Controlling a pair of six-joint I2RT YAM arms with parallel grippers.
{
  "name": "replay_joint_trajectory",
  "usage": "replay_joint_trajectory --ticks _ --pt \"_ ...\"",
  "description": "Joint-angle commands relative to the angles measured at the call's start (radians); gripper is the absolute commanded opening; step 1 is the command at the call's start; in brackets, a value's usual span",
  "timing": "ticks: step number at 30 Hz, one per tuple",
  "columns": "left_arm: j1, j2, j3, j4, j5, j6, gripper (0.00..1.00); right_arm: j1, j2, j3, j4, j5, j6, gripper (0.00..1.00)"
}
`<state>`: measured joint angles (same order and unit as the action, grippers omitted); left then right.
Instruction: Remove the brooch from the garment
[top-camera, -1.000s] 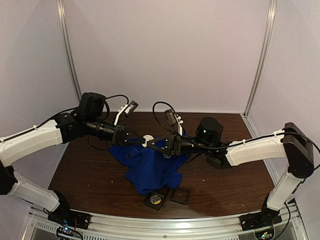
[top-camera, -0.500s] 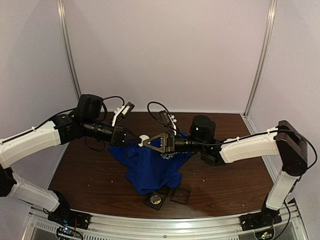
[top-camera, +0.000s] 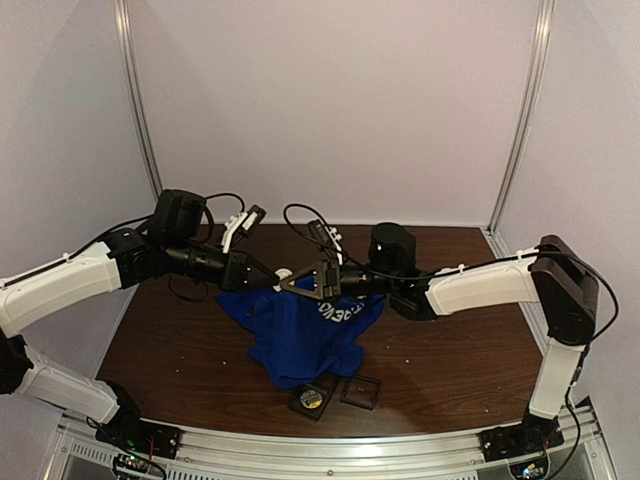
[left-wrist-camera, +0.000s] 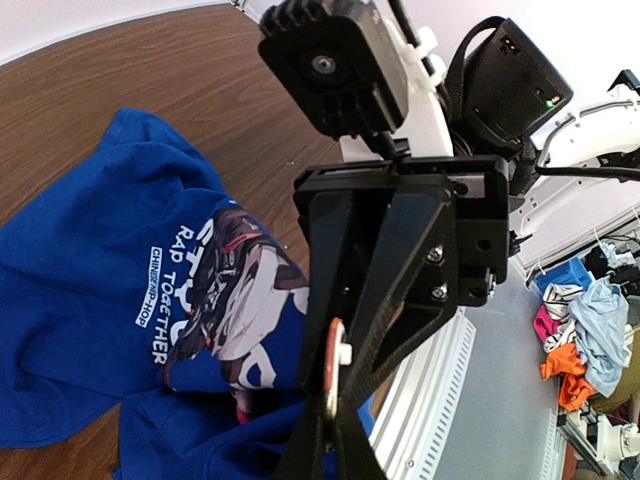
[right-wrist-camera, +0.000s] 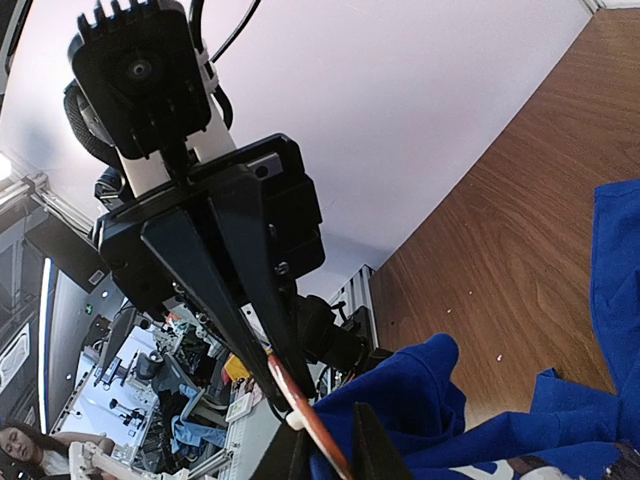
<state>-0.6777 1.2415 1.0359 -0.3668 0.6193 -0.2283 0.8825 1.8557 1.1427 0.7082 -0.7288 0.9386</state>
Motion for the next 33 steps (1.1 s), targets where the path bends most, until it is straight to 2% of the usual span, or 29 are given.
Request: replay_joint_trajectory --ticks 1,8,11,16,20,26,33 --pt "-0.069 -0.017 0.019 0.109 0.232 0.018 0.00 -0.022 0.044 0.044 -0.108 0.138 -0.063 0.19" --pt "-0.068 0.004 0.039 0.080 0.175 0.007 0.00 -0.022 -0.015 0.033 -0.107 0.111 -0.159 0.35" --pt "-0.051 0.017 0.057 0.043 0.110 0.004 0.00 -0.022 -0.069 0.006 -0.112 0.111 -0.207 0.45" --pt "-0.015 0.024 0.080 -0.002 0.029 0.001 0.00 -0.022 -0.196 -0.053 -0.173 0.140 -0.323 0.80" --pt "-0.010 0.022 0.083 -0.014 0.008 0.006 0.00 -0.019 -0.271 -0.112 -0.228 0.187 -0.405 0.95" --pt "-0.010 0.026 0.085 -0.017 -0.006 0.000 0.00 0.044 -0.306 -0.129 -0.401 0.387 -0.540 0.99" --pt "-0.010 0.028 0.083 -0.015 -0.009 0.000 0.00 0.139 -0.267 -0.106 -0.442 0.560 -0.607 0.99"
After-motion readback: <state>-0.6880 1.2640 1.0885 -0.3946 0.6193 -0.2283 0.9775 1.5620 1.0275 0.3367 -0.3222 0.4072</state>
